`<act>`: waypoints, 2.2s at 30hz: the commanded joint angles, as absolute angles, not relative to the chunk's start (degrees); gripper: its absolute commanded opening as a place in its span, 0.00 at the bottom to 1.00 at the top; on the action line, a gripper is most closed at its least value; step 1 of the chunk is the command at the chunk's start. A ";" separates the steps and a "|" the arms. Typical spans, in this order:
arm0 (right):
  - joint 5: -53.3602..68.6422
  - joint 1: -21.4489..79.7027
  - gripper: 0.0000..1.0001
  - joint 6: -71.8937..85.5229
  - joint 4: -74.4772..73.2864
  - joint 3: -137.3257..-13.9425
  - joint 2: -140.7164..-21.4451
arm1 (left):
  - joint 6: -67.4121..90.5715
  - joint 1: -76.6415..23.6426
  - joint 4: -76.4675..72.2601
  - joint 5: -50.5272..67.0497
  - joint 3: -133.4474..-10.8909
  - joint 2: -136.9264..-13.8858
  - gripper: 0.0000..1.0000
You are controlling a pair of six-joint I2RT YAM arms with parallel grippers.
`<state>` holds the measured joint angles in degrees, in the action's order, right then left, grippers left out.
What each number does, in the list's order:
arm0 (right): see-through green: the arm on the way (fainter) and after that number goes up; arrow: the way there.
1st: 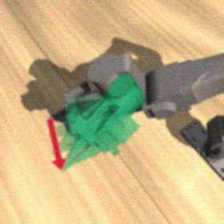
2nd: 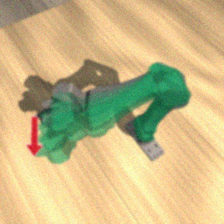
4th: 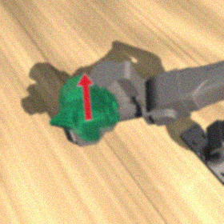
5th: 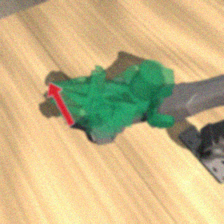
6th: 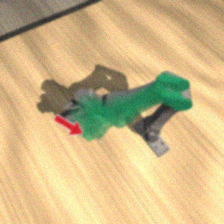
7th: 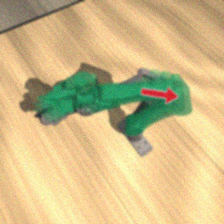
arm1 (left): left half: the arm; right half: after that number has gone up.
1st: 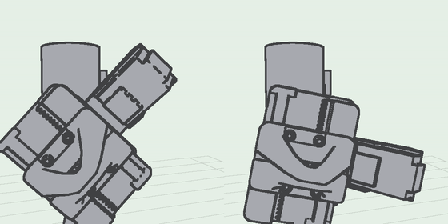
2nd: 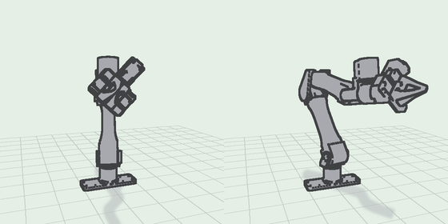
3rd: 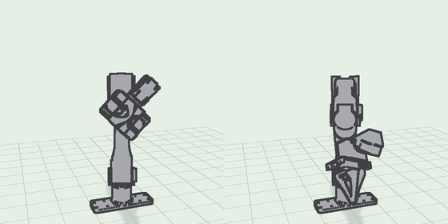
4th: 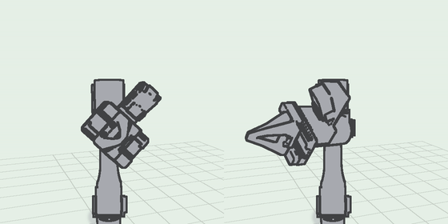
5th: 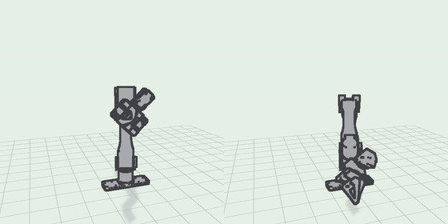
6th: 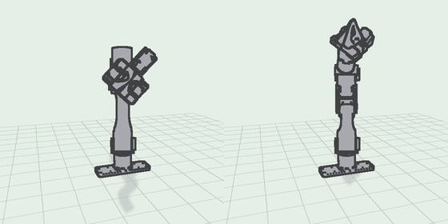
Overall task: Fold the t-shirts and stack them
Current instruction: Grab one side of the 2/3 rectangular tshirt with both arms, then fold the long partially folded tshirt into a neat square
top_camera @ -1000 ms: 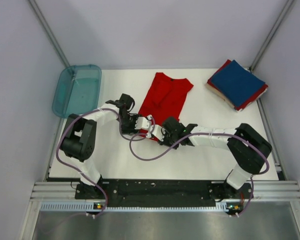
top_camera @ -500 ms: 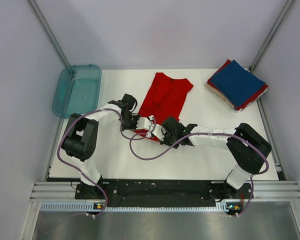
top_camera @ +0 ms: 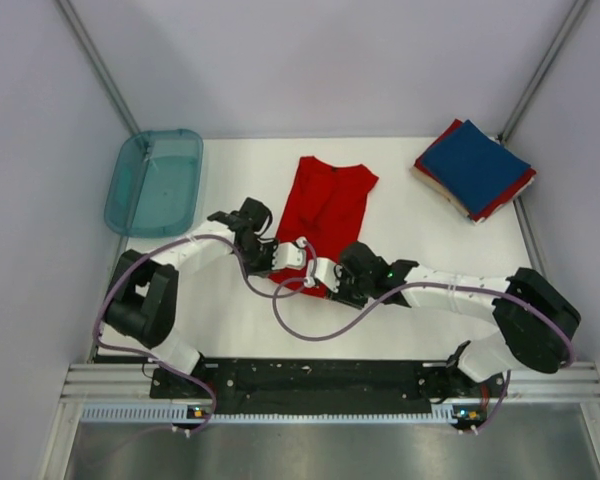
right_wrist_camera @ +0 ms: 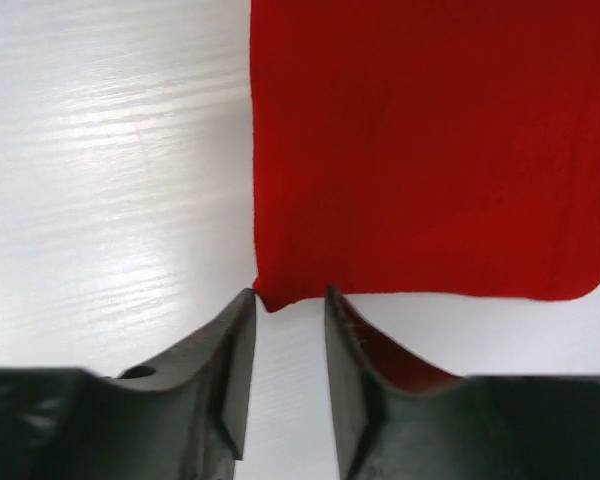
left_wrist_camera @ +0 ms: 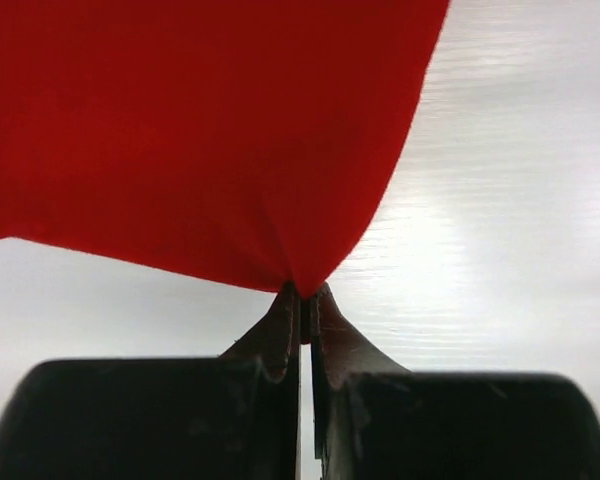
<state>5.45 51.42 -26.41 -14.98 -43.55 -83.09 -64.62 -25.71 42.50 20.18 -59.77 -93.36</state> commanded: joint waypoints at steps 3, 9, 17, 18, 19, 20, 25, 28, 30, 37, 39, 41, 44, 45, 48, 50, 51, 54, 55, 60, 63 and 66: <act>10.45 53.17 0.47 -32.52 -10.47 -41.92 -79.72 | -58.37 -26.01 45.88 25.93 -54.06 -90.61 0.00; 13.79 55.10 0.51 -34.45 -10.01 -41.66 -81.38 | -56.51 -26.02 45.53 26.02 -52.65 -91.23 0.00; 15.47 57.48 0.50 -37.53 -18.36 -44.38 -86.40 | -56.25 -26.02 45.79 24.79 -52.56 -91.14 0.00; 15.47 57.74 0.50 -37.62 -18.63 -44.21 -86.48 | -56.25 -26.02 45.88 24.61 -52.56 -91.23 0.00; 14.95 57.92 0.50 -37.36 -18.63 -44.12 -86.48 | -56.16 -26.02 45.88 24.61 -52.56 -91.32 0.00; 14.33 58.01 0.50 -37.01 -18.37 -44.30 -87.01 | -56.08 -26.02 45.97 24.87 -52.56 -91.32 0.00; 10.82 58.10 0.03 -34.90 -18.37 -46.40 -90.35 | -55.72 -26.02 47.45 26.01 -53.17 -91.14 0.00; 9.76 58.01 0.00 -33.58 -19.33 -46.76 -88.78 | -55.55 -26.01 49.82 26.02 -52.83 -89.04 0.00; 11.24 58.10 0.00 -32.35 -20.30 -46.76 -85.97 | -55.46 -26.01 51.41 26.28 -51.86 -86.50 0.00; 20.20 60.64 0.00 -28.30 -28.98 -48.95 -73.31 | -57.30 -26.19 63.26 29.52 -49.04 -73.50 0.00; 24.06 61.70 0.00 -27.25 -33.21 -50.97 -70.76 | -57.74 -26.46 68.71 30.93 -49.30 -69.28 0.00; 28.63 61.87 0.00 -26.20 -36.37 -52.20 -68.04 | -58.01 -26.81 73.63 32.51 -50.27 -65.32 0.00; 32.69 61.79 0.00 -24.88 -38.32 -53.17 -64.00 | -58.18 -27.16 80.14 34.45 -54.39 -60.13 0.00; 33.48 61.35 0.00 -24.35 -38.23 -53.43 -62.68 | -58.01 -27.16 81.20 34.98 -55.97 -58.90 0.00; 38.83 55.75 0.00 -21.19 -36.31 -53.61 -60.82 | -56.17 -27.16 80.78 36.30 -60.02 -57.13 0.00; 41.04 50.92 0.00 -19.17 -33.94 -53.53 -61.08 | -50.65 -27.07 75.96 34.99 -60.82 -57.30 0.00; 40.87 48.71 0.00 -18.55 -32.27 -53.44 -61.35 | -48.28 -27.16 72.28 33.59 -60.82 -58.17 0.00; 41.66 41.95 0.00 -15.13 -25.95 -52.83 -63.97 | -42.38 -26.98 65.06 27.71 -63.27 -63.78 0.00; 42.27 39.23 0.00 -13.46 -23.14 -52.56 -65.20 | -40.71 -26.98 62.78 25.77 -64.50 -65.55 0.00; 43.60 28.06 0.00 -5.20 -12.58 -52.21 -73.55 | -37.45 -24.27 53.54 21.98 -73.81 -76.00 0.00; 42.46 23.31 0.00 -0.45 -6.00 -51.86 -78.47 | -35.51 -20.58 51.51 22.58 -81.27 -84.79 0.00; 42.11 20.05 0.00 3.86 -2.56 -52.12 -83.22 | -35.07 -19.07 53.43 24.43 -88.57 -94.54 0.00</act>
